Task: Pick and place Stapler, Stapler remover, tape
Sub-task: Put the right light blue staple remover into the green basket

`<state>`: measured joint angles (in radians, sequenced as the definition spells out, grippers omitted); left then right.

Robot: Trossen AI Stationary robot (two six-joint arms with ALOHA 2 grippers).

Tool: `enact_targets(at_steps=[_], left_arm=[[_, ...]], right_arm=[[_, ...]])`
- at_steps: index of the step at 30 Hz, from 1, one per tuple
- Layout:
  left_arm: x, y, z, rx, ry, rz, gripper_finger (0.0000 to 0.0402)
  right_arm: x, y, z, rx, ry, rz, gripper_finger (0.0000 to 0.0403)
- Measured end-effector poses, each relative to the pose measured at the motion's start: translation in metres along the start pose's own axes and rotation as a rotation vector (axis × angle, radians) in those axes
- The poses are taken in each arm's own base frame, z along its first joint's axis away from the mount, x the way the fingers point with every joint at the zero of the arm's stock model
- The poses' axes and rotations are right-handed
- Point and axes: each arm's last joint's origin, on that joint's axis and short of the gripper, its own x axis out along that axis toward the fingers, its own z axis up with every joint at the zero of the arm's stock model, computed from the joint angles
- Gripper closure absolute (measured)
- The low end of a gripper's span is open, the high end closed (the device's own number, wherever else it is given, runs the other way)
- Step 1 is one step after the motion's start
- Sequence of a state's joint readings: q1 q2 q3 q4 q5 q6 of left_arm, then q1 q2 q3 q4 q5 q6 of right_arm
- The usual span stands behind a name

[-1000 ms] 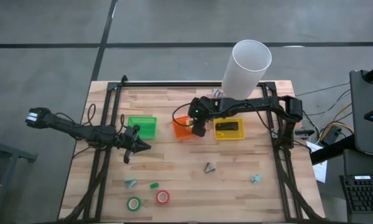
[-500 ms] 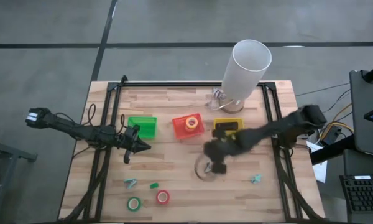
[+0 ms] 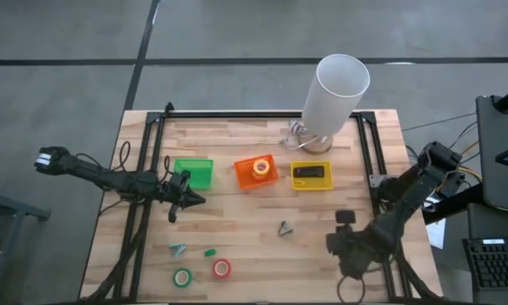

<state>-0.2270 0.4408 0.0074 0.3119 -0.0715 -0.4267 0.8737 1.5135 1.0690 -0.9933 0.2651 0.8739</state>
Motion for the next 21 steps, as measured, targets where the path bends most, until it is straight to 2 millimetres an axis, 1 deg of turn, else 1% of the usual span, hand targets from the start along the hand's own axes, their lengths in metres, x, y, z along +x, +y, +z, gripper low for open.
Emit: enact_targets(at_steps=[4,7,10,15,21], left_arm=[[0.000,0.000,0.000,0.000,0.000,0.000,0.0392],[0.000,0.000,0.000,0.000,0.000,0.000,0.0392],[0.000,0.000,0.000,0.000,0.000,0.000,0.0392],[0.000,0.000,0.000,0.000,0.000,0.000,0.0392],[0.000,0.000,0.000,0.000,0.000,0.000,0.0392]], right_arm=[[-0.001,0.012,-0.020,0.049,0.041,-0.036,0.0284],[-0.001,0.020,-0.031,0.094,0.075,-0.035,0.0284],[0.003,0.027,-0.041,0.097,0.084,-0.060,0.0285],[0.016,0.032,-0.047,0.106,0.157,-0.093,0.0283],[0.029,0.036,-0.051,0.077,0.201,-0.158,0.0287]])
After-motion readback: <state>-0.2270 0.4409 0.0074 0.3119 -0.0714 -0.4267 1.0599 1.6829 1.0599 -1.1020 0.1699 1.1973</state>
